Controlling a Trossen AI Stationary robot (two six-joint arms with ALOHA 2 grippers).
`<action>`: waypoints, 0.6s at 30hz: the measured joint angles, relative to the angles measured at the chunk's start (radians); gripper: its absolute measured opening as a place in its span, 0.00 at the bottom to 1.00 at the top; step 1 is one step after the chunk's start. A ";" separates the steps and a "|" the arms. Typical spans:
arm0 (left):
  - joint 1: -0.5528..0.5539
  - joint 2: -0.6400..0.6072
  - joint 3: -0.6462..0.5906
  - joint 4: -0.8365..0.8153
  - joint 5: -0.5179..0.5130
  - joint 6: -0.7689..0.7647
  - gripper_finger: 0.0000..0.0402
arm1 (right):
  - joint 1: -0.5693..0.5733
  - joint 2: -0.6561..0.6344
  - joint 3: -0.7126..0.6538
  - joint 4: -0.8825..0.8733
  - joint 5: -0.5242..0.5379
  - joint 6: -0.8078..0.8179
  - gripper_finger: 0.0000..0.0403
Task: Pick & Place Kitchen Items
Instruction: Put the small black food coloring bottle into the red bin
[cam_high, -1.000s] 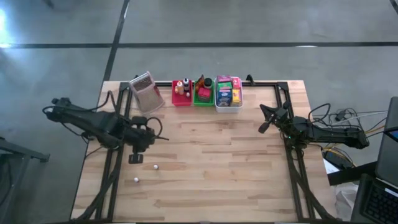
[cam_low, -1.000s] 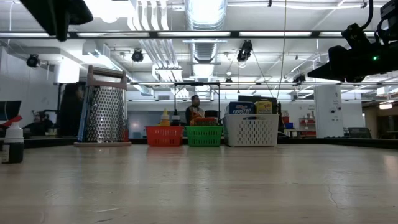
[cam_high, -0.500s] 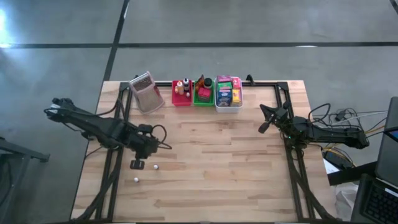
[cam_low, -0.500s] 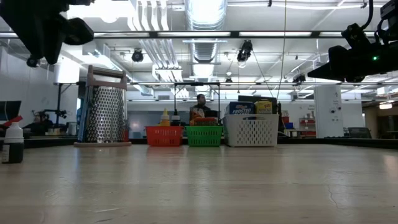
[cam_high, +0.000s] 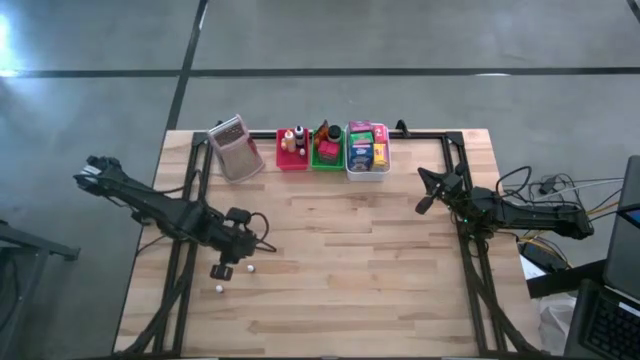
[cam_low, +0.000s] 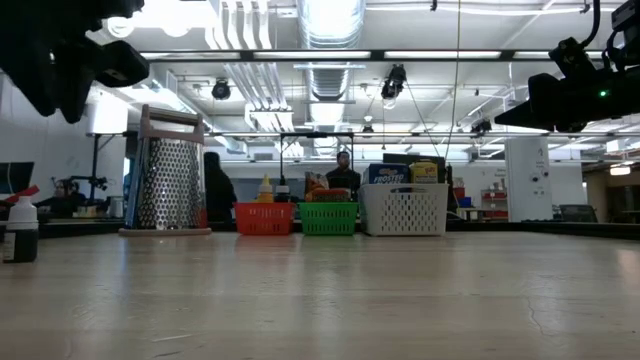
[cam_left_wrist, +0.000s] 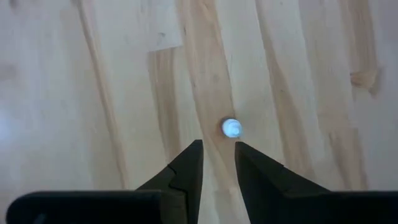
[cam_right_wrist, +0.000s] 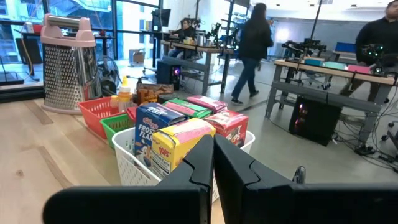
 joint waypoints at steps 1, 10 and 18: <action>0.001 0.000 0.000 0.003 -0.012 0.015 0.25 | 0.000 0.000 0.000 0.000 0.000 0.000 0.02; 0.001 0.000 0.000 0.016 -0.094 -0.010 0.25 | 0.000 0.000 0.000 0.000 0.000 0.000 0.02; 0.001 0.000 0.002 0.035 -0.096 -0.089 0.25 | 0.000 0.000 0.000 0.000 0.000 0.000 0.02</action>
